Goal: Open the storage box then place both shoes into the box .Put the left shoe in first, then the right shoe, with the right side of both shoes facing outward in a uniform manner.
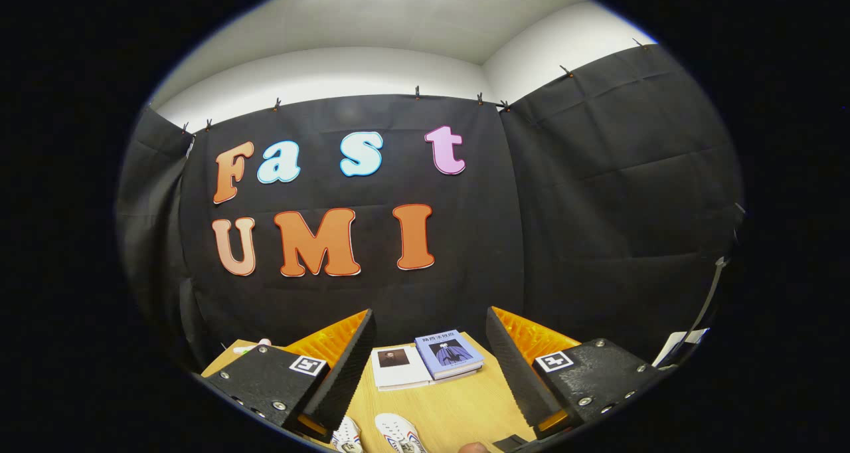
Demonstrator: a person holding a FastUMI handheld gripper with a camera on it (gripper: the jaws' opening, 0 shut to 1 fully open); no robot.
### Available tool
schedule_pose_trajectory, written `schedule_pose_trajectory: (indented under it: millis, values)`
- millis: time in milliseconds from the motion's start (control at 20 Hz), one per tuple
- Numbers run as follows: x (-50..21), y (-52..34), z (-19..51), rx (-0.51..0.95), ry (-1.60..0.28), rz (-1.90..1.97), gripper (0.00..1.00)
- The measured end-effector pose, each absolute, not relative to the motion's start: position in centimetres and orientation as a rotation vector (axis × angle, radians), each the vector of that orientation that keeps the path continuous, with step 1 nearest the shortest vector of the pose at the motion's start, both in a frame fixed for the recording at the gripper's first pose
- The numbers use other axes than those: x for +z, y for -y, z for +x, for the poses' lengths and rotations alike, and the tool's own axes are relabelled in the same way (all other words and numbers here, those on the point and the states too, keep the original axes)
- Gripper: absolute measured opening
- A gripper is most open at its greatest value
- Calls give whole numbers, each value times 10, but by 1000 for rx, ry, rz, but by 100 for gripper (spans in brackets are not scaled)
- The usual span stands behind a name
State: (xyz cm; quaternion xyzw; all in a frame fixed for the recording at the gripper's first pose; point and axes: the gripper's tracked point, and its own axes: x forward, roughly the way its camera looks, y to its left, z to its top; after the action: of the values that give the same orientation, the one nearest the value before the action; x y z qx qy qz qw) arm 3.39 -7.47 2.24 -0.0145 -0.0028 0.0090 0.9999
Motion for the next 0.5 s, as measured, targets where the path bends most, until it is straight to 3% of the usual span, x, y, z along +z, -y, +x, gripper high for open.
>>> schedule_pose_trajectory:
  millis: [500]
  values:
    - [23,84,55,87,-10,-87,98]
